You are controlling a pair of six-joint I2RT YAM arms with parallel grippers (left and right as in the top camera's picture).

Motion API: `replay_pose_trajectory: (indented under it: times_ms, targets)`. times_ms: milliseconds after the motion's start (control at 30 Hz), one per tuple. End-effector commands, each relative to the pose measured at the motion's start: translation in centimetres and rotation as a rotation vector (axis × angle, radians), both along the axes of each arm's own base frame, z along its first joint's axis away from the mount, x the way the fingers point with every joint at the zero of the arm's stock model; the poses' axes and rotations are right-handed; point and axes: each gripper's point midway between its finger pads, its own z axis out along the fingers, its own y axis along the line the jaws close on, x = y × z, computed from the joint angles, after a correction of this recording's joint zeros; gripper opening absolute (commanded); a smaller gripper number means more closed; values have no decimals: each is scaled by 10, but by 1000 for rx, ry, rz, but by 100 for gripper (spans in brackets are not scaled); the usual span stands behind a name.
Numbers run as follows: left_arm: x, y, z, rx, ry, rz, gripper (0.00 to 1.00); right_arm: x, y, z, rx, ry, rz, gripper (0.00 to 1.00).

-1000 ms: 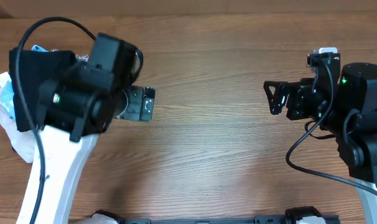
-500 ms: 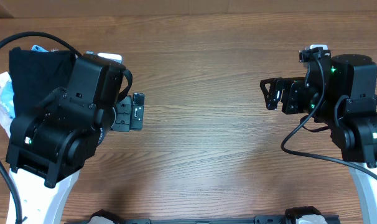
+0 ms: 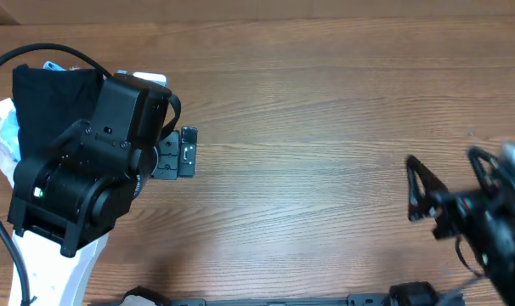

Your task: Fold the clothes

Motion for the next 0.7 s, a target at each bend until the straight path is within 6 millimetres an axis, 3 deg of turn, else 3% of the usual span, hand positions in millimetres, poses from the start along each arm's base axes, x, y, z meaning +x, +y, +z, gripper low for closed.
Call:
replay_pose_trajectory:
  times_ms: [0, 33, 133, 400, 667]
  targets:
    - [0, 1, 0, 2, -3, 18, 100, -4, -21, -37, -38, -17, -112, 100]
    - [0, 1, 0, 2, -3, 18, 100, -4, -20, -57, -31, -28, -110, 100]
    - [0, 2, 0, 2, -2, 18, 100, 1, -13, -94, -11, -47, -77, 100]
    - [0, 1, 0, 1, -2, 18, 100, 19, -7, -161, 5, -111, -53, 100]
    - [0, 2, 0, 2, -2, 18, 100, 36, -3, -198, 23, -226, -40, 100]
